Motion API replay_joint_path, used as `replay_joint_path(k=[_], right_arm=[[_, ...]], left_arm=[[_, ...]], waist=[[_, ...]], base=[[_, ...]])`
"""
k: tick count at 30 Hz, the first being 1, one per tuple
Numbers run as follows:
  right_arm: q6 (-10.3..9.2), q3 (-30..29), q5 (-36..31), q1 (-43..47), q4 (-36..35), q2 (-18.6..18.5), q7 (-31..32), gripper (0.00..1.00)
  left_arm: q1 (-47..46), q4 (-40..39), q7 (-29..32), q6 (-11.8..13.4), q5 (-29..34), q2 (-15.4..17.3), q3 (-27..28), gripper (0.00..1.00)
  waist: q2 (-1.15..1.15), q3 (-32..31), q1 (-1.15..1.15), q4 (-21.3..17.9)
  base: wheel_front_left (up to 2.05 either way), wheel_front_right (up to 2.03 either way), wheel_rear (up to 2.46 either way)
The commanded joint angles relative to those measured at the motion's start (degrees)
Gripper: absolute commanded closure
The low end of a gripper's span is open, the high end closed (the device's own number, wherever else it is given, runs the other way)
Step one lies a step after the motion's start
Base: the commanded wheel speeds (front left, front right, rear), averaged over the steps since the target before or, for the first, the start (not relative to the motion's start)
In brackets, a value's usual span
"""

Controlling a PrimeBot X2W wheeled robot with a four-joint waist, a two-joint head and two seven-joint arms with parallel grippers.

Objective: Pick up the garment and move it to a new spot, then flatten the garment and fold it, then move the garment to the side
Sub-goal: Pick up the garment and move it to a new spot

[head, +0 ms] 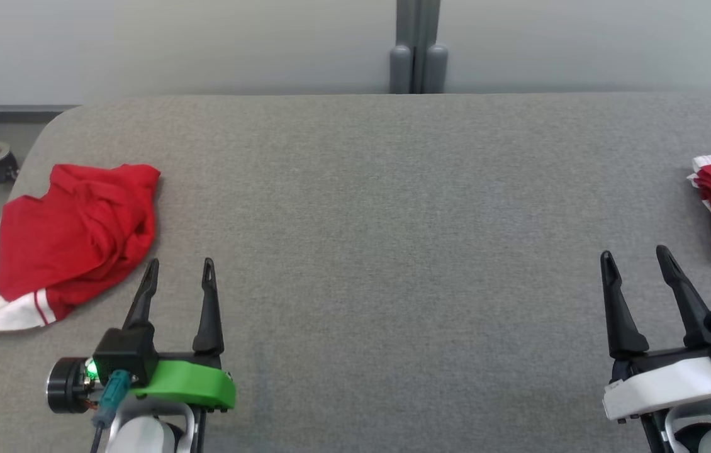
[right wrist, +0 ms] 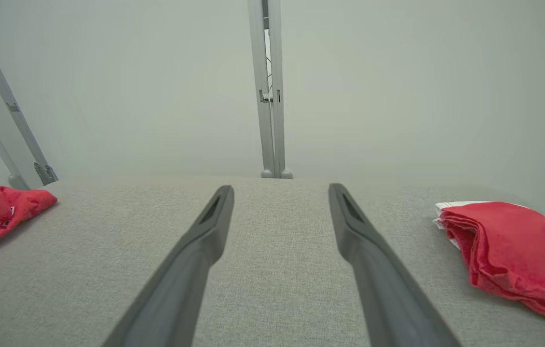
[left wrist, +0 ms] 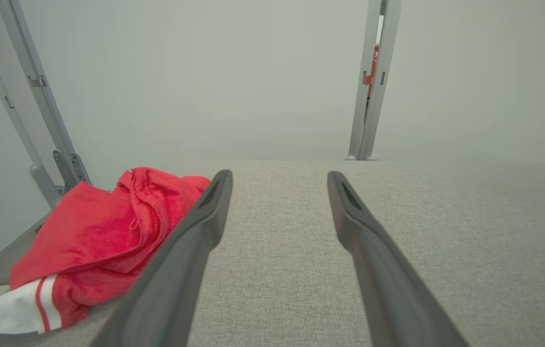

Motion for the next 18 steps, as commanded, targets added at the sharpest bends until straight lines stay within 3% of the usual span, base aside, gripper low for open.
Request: replay_joint_path(k=[1,10,18], right_arm=[[-0.09,0.3,-0.2,-1.0,-0.9,-0.6,0.4,0.00],[-0.09,3.6,0.0,-4.2,-4.5,-3.8,3.0,0.00],[-0.09,4.2,-0.5,-7.5,-8.2,-7.2,6.0,0.00]], left_arm=[[-1.5,-0.4,-0.3,0.0,0.1,-0.2,0.3,0.00],[-4.6,-0.7,-0.2,0.1,1.3,-1.8,2.8,0.00],[-7.0,-0.7,-0.2,0.2,1.8,-2.8,6.7,0.00]], waist=[[0.00,1.9,0.00,5.0],[0.00,5.8,0.00,14.4],[0.00,11.9,0.00,18.0]], base=[[0.00,0.00,0.00],[0.00,0.00,0.00],[0.00,0.00,0.00]])
